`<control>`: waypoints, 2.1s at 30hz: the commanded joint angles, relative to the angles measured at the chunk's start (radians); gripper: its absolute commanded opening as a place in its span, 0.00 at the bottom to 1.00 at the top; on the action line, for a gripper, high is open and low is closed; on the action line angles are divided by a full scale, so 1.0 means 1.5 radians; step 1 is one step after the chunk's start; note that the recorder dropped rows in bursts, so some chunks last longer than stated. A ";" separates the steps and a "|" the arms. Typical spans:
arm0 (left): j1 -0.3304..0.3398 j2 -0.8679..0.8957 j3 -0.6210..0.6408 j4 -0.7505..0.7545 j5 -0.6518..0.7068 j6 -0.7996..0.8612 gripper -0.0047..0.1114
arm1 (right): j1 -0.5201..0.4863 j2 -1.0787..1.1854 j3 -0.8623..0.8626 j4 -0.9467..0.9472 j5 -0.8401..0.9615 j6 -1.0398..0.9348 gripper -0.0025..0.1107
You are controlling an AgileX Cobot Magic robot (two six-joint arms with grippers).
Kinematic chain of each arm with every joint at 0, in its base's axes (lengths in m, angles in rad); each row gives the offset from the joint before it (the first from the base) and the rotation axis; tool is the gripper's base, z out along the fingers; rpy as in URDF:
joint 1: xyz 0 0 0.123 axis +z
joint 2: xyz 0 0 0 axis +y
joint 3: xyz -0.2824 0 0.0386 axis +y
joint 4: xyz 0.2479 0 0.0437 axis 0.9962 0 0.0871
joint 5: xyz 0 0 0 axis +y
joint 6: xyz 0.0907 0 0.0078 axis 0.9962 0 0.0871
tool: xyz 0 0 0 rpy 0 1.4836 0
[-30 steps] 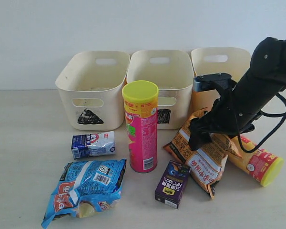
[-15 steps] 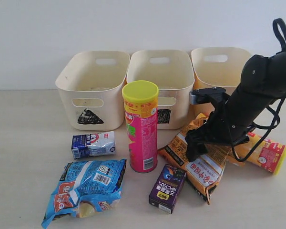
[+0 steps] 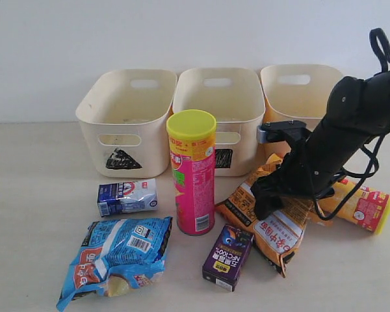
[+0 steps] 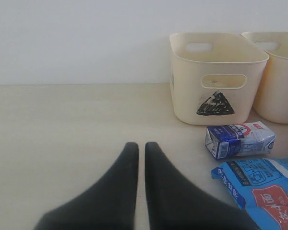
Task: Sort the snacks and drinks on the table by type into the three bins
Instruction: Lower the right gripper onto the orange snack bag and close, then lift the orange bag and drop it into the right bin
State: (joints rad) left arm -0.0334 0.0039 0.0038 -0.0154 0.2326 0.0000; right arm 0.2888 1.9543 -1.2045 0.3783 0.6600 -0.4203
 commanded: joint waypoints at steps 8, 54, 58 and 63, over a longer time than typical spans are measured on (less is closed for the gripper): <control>0.002 -0.003 -0.003 -0.004 -0.005 -0.005 0.07 | 0.000 -0.102 0.002 -0.021 0.014 -0.018 0.02; 0.002 -0.003 -0.003 -0.004 -0.005 -0.005 0.07 | -0.040 0.045 -0.355 -0.812 -0.077 0.658 0.05; 0.002 -0.003 -0.003 -0.004 -0.005 -0.005 0.07 | -0.040 0.060 -0.355 -0.808 -0.077 0.659 0.25; 0.002 -0.003 -0.003 -0.004 -0.005 -0.005 0.07 | -0.040 0.057 -0.355 -0.808 -0.074 0.659 0.55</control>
State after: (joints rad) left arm -0.0334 0.0039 0.0038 -0.0154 0.2326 0.0000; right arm 0.2329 2.0554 -1.7238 -0.8233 0.5580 0.5604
